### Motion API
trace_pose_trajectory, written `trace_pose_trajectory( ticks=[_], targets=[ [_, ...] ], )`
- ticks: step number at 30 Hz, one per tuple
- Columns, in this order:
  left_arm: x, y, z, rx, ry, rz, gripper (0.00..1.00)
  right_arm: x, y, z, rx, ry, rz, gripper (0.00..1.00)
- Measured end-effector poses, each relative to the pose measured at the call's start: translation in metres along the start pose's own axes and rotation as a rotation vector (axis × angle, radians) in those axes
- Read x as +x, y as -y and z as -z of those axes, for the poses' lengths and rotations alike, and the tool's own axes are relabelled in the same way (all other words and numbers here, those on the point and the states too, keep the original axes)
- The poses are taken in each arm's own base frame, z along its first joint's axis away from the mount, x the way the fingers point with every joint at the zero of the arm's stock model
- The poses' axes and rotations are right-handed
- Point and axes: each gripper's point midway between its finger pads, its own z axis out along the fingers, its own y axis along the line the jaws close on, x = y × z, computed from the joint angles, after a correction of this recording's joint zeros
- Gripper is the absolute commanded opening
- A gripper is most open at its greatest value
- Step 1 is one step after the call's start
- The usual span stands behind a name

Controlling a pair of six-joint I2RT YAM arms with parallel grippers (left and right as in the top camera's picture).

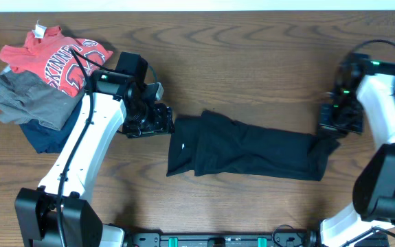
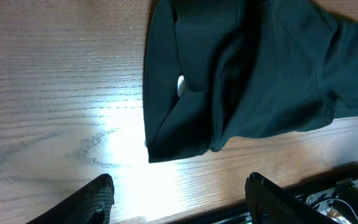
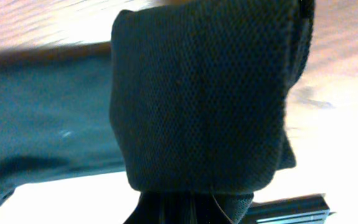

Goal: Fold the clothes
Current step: 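Fold the right end leftward over the strip with the right gripper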

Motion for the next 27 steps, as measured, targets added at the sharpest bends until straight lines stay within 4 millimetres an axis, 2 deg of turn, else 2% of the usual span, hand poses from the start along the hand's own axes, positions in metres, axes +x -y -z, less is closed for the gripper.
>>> trace_pose_trajectory(
  ticks=[8, 11, 14, 17, 21, 24, 27],
  targets=[
    [0.0, 0.0, 0.0, 0.0, 0.0, 0.0, 0.69, 0.016, -0.062, 0.0, 0.038, 0.009, 0.197, 0.03],
    [0.0, 0.0, 0.0, 0.0, 0.0, 0.0, 0.69, 0.023, -0.076, 0.0, 0.048, 0.012, 0.247, 0.03],
    [0.0, 0.0, 0.0, 0.0, 0.0, 0.0, 0.7, 0.029, -0.085, 0.0, 0.058, 0.006, 0.279, 0.1],
    [0.0, 0.0, 0.0, 0.0, 0.0, 0.0, 0.7, 0.036, -0.091, 0.0, 0.065, -0.006, 0.305, 0.11],
    [0.0, 0.0, 0.0, 0.0, 0.0, 0.0, 0.7, 0.046, -0.099, -0.001, 0.075, -0.024, 0.332, 0.36],
    [0.0, 0.0, 0.0, 0.0, 0.0, 0.0, 0.7, 0.052, -0.106, -0.001, 0.07, -0.033, 0.358, 0.48],
    [0.0, 0.0, 0.0, -0.001, 0.001, -0.004, 0.76, 0.056, -0.113, -0.002, 0.056, -0.039, 0.388, 0.47]
  ],
)
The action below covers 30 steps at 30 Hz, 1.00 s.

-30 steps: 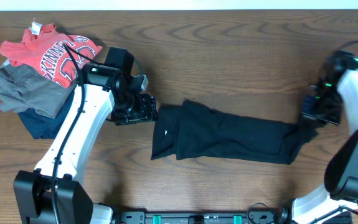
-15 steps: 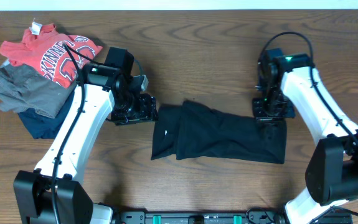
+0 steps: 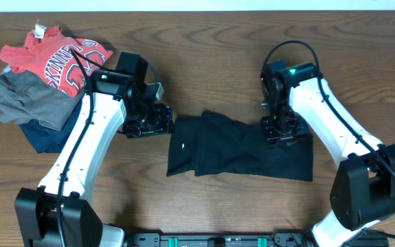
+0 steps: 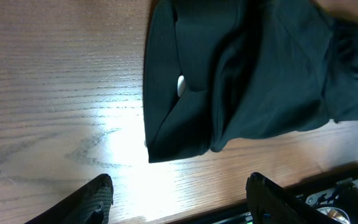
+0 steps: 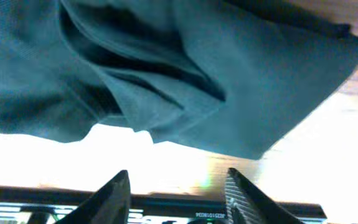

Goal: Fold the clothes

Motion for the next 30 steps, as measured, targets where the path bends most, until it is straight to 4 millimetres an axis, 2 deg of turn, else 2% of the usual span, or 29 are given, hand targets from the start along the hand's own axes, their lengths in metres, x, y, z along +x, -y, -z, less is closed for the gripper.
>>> trace_pose_trajectory(
  ticks=[6, 11, 15, 20, 25, 30],
  targets=[
    [0.0, 0.0, 0.0, -0.001, 0.002, -0.001, 0.88, -0.002, 0.001, 0.0, 0.006, 0.01, -0.012, 0.44],
    [-0.003, 0.0, 0.0, 0.0, 0.011, -0.004, 0.91, -0.006, 0.023, 0.001, 0.085, 0.029, -0.127, 0.48],
    [-0.004, 0.0, 0.0, 0.0, 0.015, -0.005, 0.91, -0.012, 0.046, 0.003, 0.152, 0.06, -0.242, 0.46],
    [-0.004, 0.0, 0.0, 0.001, 0.015, -0.005, 0.9, -0.015, 0.061, 0.001, 0.181, 0.081, -0.309, 0.45],
    [-0.004, 0.0, 0.0, 0.0, 0.014, -0.004, 0.9, -0.017, 0.064, -0.022, 0.193, 0.088, -0.328, 0.45],
    [-0.003, 0.0, 0.0, 0.0, 0.013, -0.004, 0.9, -0.003, 0.065, -0.053, 0.203, 0.047, -0.34, 0.45]
  ],
)
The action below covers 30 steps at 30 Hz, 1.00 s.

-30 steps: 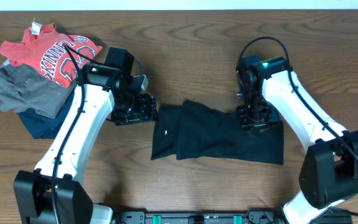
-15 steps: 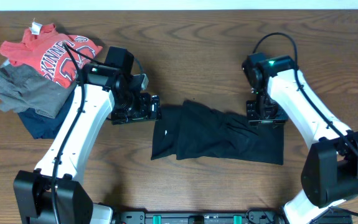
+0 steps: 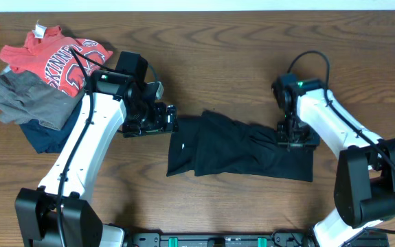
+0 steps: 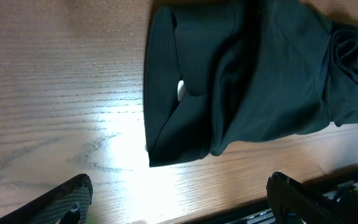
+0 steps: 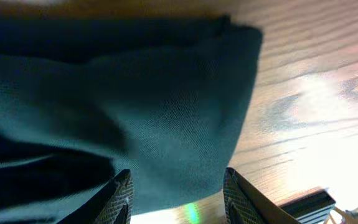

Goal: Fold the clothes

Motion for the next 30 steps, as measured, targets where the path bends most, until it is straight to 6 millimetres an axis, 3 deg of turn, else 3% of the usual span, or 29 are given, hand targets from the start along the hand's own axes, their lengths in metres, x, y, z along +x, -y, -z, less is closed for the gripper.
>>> trace_pose_trajectory(
  ticks=[4, 8, 14, 19, 25, 30],
  targets=[
    [0.0, 0.0, 0.0, 0.0, 0.0, -0.001, 0.9, 0.01, -0.008, -0.007, -0.044, -0.04, 0.024, 0.45],
    [0.0, 0.0, 0.0, 0.0, 0.0, -0.001, 0.9, 0.015, -0.04, -0.002, -0.223, -0.064, 0.171, 0.46],
    [0.0, 0.0, 0.0, 0.0, 0.0, 0.0, 0.91, 0.035, -0.098, 0.021, -0.541, -0.072, 0.44, 0.47],
    [0.0, 0.0, 0.0, 0.0, 0.0, -0.001, 0.91, 0.049, -0.128, 0.049, -0.787, -0.061, 0.591, 0.47],
    [0.0, 0.0, 0.0, 0.0, 0.0, -0.001, 0.92, 0.06, -0.139, 0.067, -0.924, -0.058, 0.678, 0.47],
    [0.0, 0.0, 0.0, 0.0, 0.002, -0.002, 0.98, 0.058, -0.132, 0.071, -0.88, -0.03, 0.691, 0.45]
  ],
)
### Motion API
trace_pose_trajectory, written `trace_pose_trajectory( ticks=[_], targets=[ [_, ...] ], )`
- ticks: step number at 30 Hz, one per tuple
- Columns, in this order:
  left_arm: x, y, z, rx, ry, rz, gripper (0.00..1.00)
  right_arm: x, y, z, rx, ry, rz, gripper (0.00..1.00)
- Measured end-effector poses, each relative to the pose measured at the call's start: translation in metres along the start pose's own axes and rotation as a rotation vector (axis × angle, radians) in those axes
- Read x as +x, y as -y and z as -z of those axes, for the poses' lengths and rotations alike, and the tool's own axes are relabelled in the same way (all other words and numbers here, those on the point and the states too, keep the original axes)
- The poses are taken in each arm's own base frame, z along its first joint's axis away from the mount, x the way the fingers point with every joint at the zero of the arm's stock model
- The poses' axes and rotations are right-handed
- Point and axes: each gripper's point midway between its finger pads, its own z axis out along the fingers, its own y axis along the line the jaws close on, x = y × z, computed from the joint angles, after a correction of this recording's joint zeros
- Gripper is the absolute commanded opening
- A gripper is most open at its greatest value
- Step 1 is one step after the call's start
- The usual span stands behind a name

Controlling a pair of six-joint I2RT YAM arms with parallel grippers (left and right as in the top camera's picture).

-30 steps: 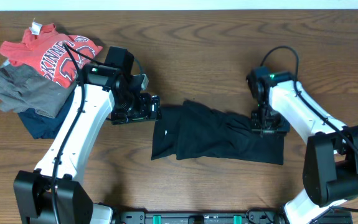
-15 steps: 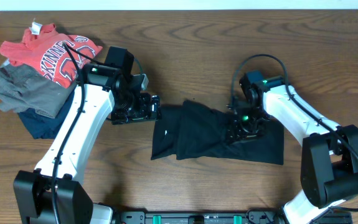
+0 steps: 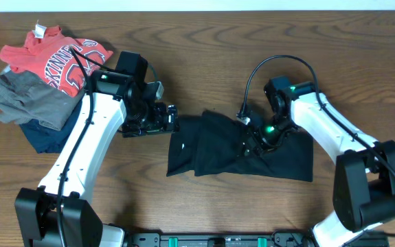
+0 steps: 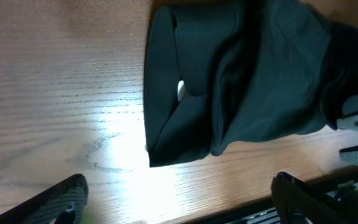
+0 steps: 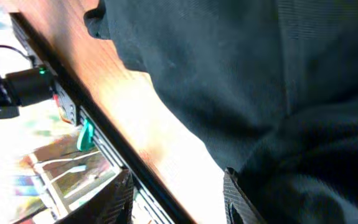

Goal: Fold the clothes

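A black garment (image 3: 238,147) lies bunched in a short band at the table's middle; the left wrist view shows its left end (image 4: 241,81) with a small white label (image 4: 180,89). My left gripper (image 3: 154,118) stands open just off that left end, with only bare wood between its fingers (image 4: 60,198). My right gripper (image 3: 255,140) hovers open over the garment's middle, turned toward the table's front. Dark cloth (image 5: 259,93) fills most of the right wrist view, and nothing sits between that gripper's fingertips (image 5: 121,196).
A pile of other clothes lies at the far left: a red printed shirt (image 3: 53,58), a grey piece (image 3: 25,96) and a navy one (image 3: 46,136). The table's front edge and a black rail (image 5: 98,149) are close below the right gripper.
My right gripper was at the garment's right edge and is now over its middle, turned. The left arm and the garment lie as before.
At first the garment lay as a long strip with my right gripper shut on its right end. Then that end lay folded over toward the middle, and the gripper was open. It stood at the new right edge, and now it stands over the middle. The left fingers spread wider.
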Motion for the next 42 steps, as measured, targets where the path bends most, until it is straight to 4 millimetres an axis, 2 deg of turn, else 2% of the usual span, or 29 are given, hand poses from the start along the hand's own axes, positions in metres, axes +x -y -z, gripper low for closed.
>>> trace_pose_trajectory(
  ticks=[2, 5, 6, 8, 11, 13, 16, 22, 25, 27, 30, 31, 33, 34, 35, 39, 42],
  targets=[
    [-0.002, 0.0, 0.0, 0.002, 0.008, -0.002, 0.98, -0.003, 0.003, 0.011, 0.072, 0.029, 0.001, 0.45],
    [-0.01, 0.002, 0.0, 0.008, 0.041, -0.013, 0.98, -0.011, 0.005, 0.04, 0.202, 0.115, -0.004, 0.49],
    [-0.013, 0.003, -0.001, 0.01, 0.052, -0.018, 0.98, -0.013, 0.004, 0.053, 0.248, 0.16, -0.012, 0.54],
    [-0.015, 0.004, -0.004, 0.013, 0.058, -0.025, 0.98, -0.016, 0.002, 0.076, 0.316, 0.242, -0.034, 0.7],
    [-0.014, 0.009, -0.017, 0.023, 0.037, -0.047, 0.98, -0.014, 0.001, 0.11, 0.39, 0.362, -0.074, 0.73],
    [-0.011, 0.017, -0.034, 0.048, 0.001, -0.084, 0.98, -0.009, 0.004, 0.124, 0.419, 0.408, -0.103, 0.74],
    [-0.005, 0.024, -0.064, 0.064, -0.075, -0.112, 0.98, -0.004, 0.01, 0.134, 0.443, 0.435, -0.149, 0.74],
    [0.009, 0.03, -0.119, 0.065, -0.225, -0.141, 0.98, -0.001, 0.02, 0.139, 0.462, 0.444, -0.195, 0.75],
    [0.016, 0.037, -0.141, 0.094, -0.277, -0.153, 0.98, 0.0, 0.022, 0.138, 0.465, 0.439, -0.199, 0.75],
    [0.02, 0.045, -0.145, 0.12, -0.301, -0.157, 0.97, 0.001, 0.022, 0.137, 0.467, 0.436, -0.201, 0.74],
    [0.024, 0.055, -0.15, 0.147, -0.321, -0.16, 0.71, 0.001, 0.023, 0.137, 0.47, 0.435, -0.203, 0.75],
    [0.025, 0.057, -0.152, 0.155, -0.331, -0.163, 0.53, 0.001, 0.023, 0.137, 0.471, 0.434, -0.203, 0.75],
    [0.028, 0.06, -0.158, 0.166, -0.348, -0.168, 0.29, 0.002, 0.024, 0.137, 0.472, 0.433, -0.204, 0.75],
    [0.03, 0.06, -0.161, 0.167, -0.359, -0.168, 0.14, 0.002, 0.024, 0.137, 0.475, 0.433, -0.205, 0.74],
    [0.031, 0.059, -0.163, 0.168, -0.368, -0.166, 0.06, 0.002, 0.024, 0.137, 0.475, 0.434, -0.205, 0.75],
    [0.033, 0.052, -0.165, 0.144, -0.378, -0.16, 0.06, 0.002, 0.026, 0.138, 0.486, 0.434, -0.214, 0.75],
    [0.035, 0.034, -0.157, 0.079, -0.402, -0.121, 0.06, 0.005, 0.033, 0.141, 0.525, 0.437, -0.249, 0.77]
  ],
)
